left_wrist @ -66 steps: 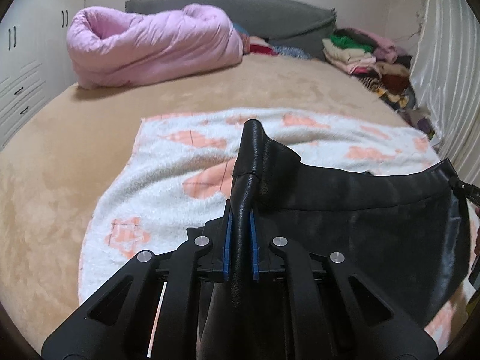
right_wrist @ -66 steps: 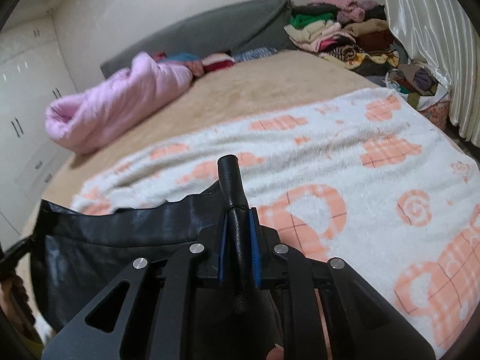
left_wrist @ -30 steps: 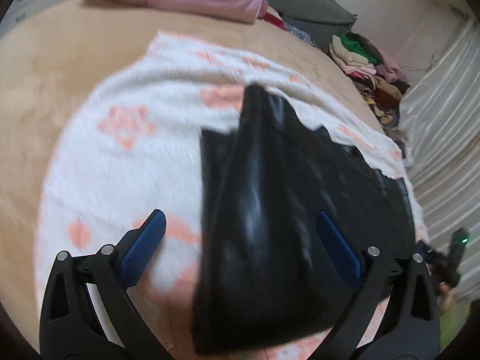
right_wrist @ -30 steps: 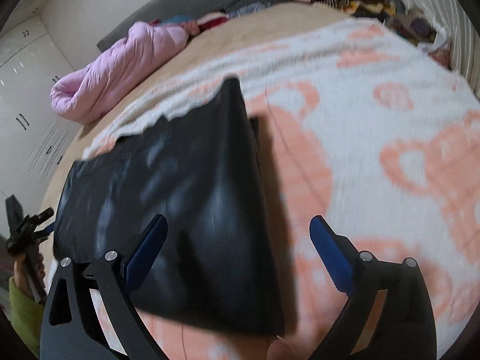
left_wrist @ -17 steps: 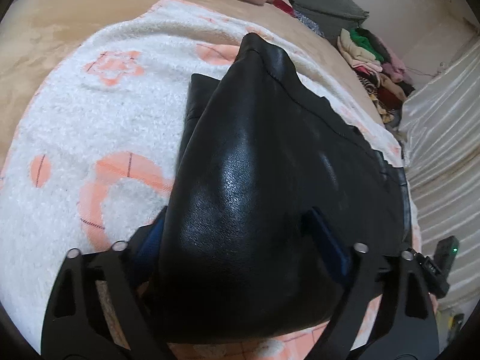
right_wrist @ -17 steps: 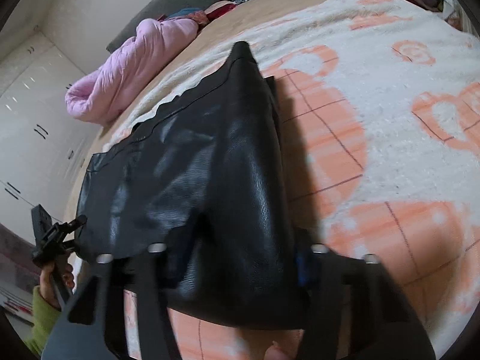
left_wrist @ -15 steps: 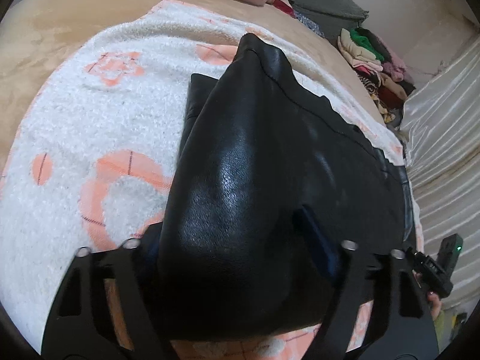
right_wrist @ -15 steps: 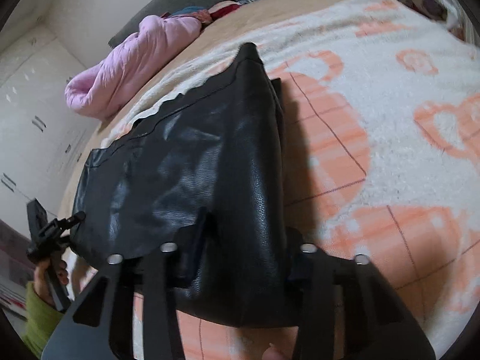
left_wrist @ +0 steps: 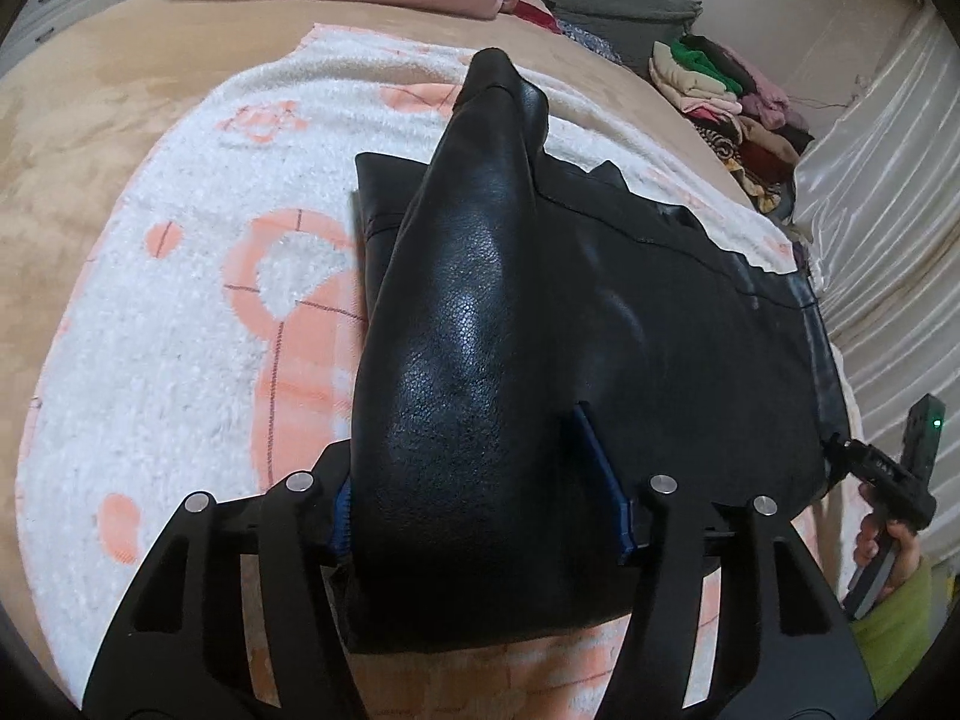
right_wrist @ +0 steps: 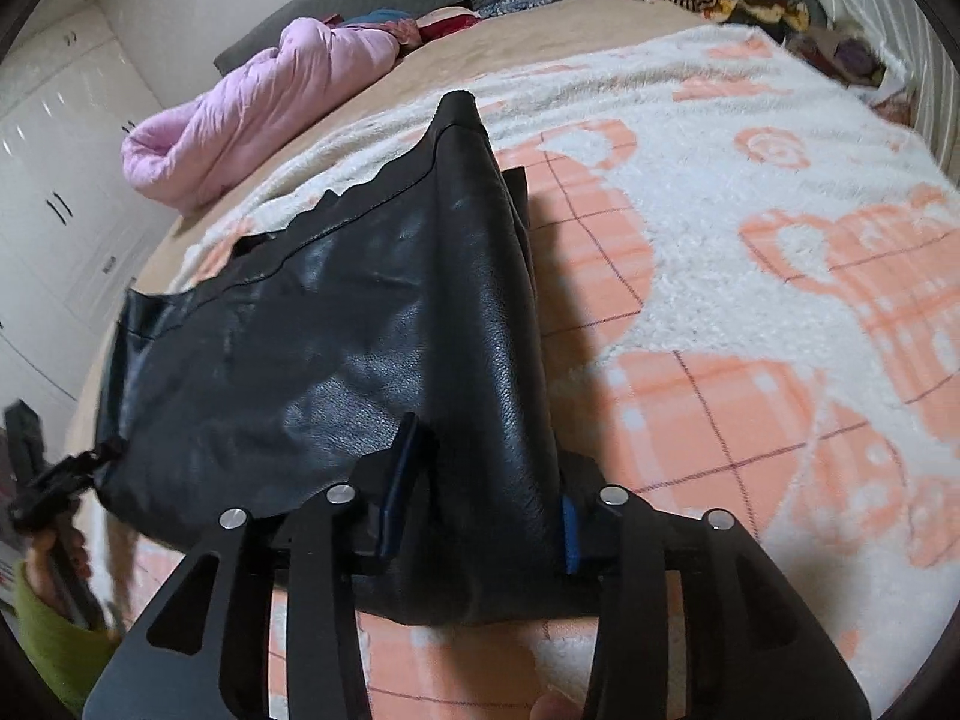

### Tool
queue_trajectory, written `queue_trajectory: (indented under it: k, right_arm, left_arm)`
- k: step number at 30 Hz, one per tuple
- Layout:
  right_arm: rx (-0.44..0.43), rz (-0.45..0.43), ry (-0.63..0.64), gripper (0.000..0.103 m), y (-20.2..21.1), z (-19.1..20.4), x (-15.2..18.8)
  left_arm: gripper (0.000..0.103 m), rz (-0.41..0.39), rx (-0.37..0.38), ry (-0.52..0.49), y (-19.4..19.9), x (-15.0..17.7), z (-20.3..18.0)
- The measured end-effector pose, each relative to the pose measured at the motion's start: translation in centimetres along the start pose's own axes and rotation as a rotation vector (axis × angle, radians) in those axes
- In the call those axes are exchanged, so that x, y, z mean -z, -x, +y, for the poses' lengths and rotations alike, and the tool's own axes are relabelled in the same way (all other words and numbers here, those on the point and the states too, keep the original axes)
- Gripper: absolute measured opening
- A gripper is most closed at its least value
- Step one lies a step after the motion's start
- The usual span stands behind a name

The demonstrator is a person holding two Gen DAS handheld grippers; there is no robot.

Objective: Fold large clothes

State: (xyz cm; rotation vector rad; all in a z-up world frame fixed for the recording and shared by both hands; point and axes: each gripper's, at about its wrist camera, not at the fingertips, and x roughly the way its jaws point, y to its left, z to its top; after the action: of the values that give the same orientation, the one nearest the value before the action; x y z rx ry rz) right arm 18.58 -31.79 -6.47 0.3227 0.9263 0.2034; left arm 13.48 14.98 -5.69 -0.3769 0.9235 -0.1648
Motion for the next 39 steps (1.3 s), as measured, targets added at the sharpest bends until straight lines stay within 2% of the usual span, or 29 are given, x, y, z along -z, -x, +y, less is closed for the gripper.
queue_trajectory:
  k: [4, 7, 9, 13, 20, 23, 39]
  right_arm:
    - [0.059, -0.004, 0.033, 0.048, 0.2, 0.5, 0.2]
    - [0.095, -0.010, 0.045, 0.056, 0.6, 0.6, 0.6]
    - [0.119, -0.019, 0.054, 0.068, 1.0, 0.7, 0.8]
    - [0.141, -0.073, 0.076, 0.081, 2.7, 1.5, 1.3]
    - [0.097, -0.129, 0.138, 0.090, 4.8, 4.2, 1.8]
    - [0.072, -0.127, 0.178, 0.090, 4.9, 6.2, 1.9]
    - [-0.079, -0.077, 0.368, 0.093, 2.3, 17.2, 2.6]
  left_arm:
    - [0.054, 0.004, -0.012, 0.002, 0.0, -0.3, -0.1]
    - [0.058, 0.001, -0.023, 0.003, 0.2, -0.4, -0.4]
    - [0.064, -0.002, -0.029, 0.004, 0.4, -0.3, -0.7]
    - [0.071, -0.012, -0.034, 0.001, 1.1, 0.2, -1.0]
    - [0.083, -0.034, -0.053, -0.013, 2.3, 0.8, -1.5]
    - [0.094, -0.044, -0.070, -0.019, 2.8, 0.9, -1.6]
    - [0.094, -0.080, -0.126, 0.005, 5.8, 1.7, 0.2]
